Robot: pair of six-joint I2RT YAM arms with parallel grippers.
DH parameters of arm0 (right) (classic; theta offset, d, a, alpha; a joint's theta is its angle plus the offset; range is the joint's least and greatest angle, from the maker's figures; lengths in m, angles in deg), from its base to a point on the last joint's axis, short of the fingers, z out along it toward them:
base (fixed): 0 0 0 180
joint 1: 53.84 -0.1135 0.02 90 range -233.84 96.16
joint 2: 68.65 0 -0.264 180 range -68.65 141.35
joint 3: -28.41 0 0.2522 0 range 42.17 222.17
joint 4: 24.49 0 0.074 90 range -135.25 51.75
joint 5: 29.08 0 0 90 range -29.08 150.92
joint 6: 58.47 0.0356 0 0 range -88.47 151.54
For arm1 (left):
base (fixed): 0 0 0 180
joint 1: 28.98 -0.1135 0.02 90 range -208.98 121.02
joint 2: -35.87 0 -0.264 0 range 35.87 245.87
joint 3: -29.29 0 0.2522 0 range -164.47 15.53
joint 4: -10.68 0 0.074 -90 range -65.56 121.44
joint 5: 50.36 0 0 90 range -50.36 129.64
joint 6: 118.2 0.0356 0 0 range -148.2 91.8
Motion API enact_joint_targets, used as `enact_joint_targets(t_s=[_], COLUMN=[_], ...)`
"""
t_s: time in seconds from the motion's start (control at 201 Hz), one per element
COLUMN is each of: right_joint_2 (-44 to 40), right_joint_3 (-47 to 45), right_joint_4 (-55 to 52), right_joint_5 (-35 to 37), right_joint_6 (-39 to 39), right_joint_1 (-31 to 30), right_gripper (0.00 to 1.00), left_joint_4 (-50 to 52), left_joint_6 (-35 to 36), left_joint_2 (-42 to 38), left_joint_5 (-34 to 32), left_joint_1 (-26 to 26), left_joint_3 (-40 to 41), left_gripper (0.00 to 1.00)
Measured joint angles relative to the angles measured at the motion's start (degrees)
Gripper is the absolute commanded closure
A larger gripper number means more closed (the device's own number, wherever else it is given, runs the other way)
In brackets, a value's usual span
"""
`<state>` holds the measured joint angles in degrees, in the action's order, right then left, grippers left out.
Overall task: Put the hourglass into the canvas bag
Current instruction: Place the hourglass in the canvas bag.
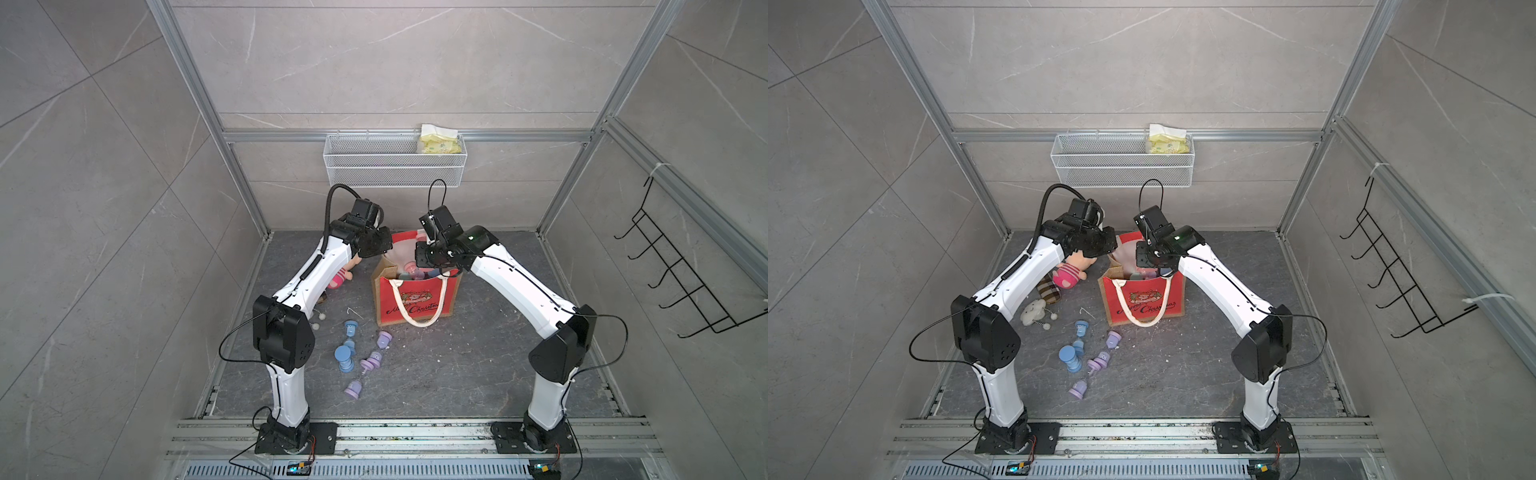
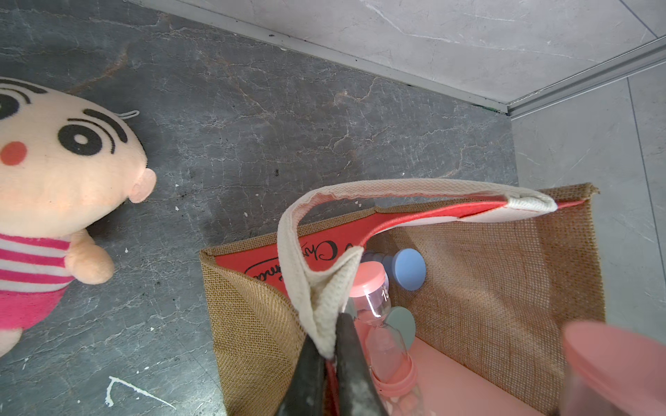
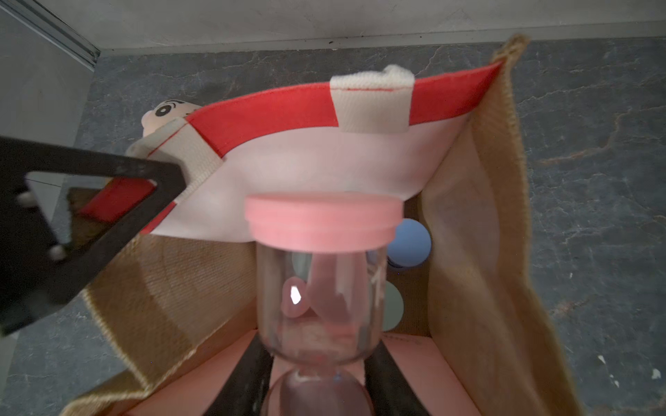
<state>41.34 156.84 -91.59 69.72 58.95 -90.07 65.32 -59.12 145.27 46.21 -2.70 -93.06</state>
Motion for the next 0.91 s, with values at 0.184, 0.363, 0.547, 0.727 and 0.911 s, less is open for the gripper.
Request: enact_joint_targets(t_s=[0.184,0.363,0.547,0.727,0.911], right_joint_2=[5.35,8.46,11.69,13.42,13.66], right_joint_3=[1.44,1.44,1.60,3.41,3.63], right_joint_4=[-0.02,-0.02,-0.02,0.00,0.09], right_joint_5=[-0.52,-1.55,-1.36,-0.83,-0.61], right_joint_6=[-0.74,-1.33,-1.55,-1.55,-1.55], right_joint_1=[0.31,0.31,0.31,0.31,0.31], right_gripper=[1.00,1.00,1.00,0.96,0.75], left_joint_4=[1.18,1.38,1.16,1.11,1.09], left_joint_6=[0.55,0.76,0.79,0.76,0.79], left_joint_2=[-1.97,-3.63,-3.87,-3.87,-3.87], left_joint_5=[-1.97,-3.34,-3.50,-3.52,-3.52], left_joint_1=[0.00,0.00,0.00,0.00,0.00], left_joint_3=[1.86,3.76,4.26,4.28,4.28], left_gripper=[1.00,1.00,1.00,1.00,1.00])
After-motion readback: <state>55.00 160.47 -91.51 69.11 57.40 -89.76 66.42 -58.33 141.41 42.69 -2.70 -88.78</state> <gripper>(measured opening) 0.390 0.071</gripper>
